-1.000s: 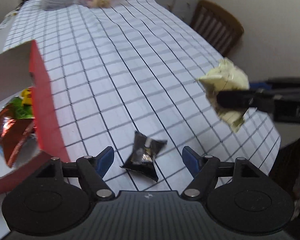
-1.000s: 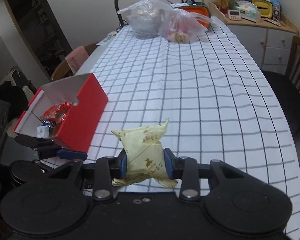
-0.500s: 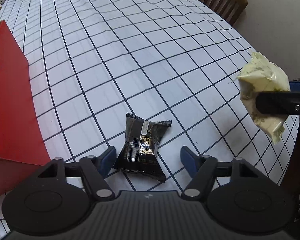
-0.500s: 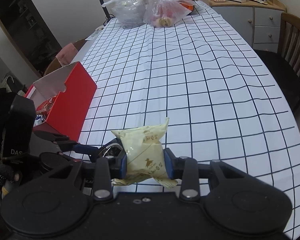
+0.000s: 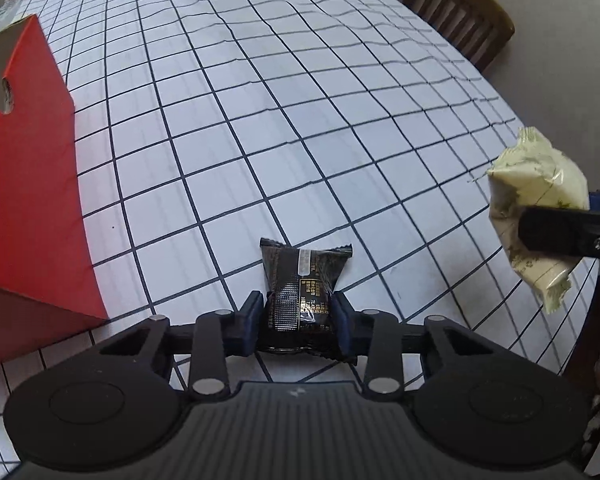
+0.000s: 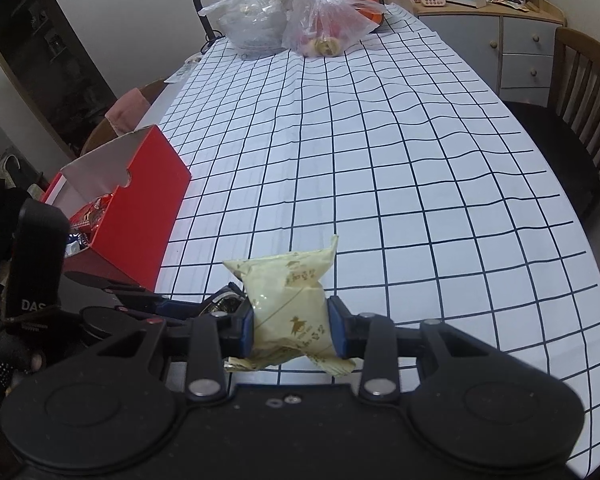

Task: Organize snacks
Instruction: 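Carry the black candy and cream packet over the cardboard box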

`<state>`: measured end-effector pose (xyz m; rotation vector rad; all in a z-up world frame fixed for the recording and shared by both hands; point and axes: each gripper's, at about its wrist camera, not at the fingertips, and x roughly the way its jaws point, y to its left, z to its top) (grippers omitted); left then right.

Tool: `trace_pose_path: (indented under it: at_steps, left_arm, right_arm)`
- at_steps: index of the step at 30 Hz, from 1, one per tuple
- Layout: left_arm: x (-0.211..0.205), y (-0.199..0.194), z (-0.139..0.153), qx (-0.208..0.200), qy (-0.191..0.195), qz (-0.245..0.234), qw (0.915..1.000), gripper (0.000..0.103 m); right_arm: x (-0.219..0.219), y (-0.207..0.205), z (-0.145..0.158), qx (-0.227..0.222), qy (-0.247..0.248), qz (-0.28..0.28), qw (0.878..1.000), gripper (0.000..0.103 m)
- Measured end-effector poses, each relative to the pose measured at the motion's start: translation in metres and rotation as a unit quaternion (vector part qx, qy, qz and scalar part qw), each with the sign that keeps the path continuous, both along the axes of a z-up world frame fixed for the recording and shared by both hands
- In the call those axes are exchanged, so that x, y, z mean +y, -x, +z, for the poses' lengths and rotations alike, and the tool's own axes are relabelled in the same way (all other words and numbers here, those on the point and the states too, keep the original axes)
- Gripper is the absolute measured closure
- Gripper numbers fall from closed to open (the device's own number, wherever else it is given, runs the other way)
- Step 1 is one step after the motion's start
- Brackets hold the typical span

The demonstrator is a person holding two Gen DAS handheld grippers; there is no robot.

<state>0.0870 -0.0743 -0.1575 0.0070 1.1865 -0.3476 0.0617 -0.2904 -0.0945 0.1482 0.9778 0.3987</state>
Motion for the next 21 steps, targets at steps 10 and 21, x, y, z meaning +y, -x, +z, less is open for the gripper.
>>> trace_pose_path:
  at_steps: [10,21]
  left_arm:
    - [0.034,0.017,0.058,-0.05,0.051,0.045,0.9964,0.068]
    - [0.084,0.029,0.113,-0.119,0.045,0.095,0.9873,0.068]
  right_arm:
    - [0.018,0.0,0.021,-0.021,0.008,0.014,1.0,0.069]
    - [0.066,-0.009,0.05,-0.055,0.003,0.06,0.997,0.069]
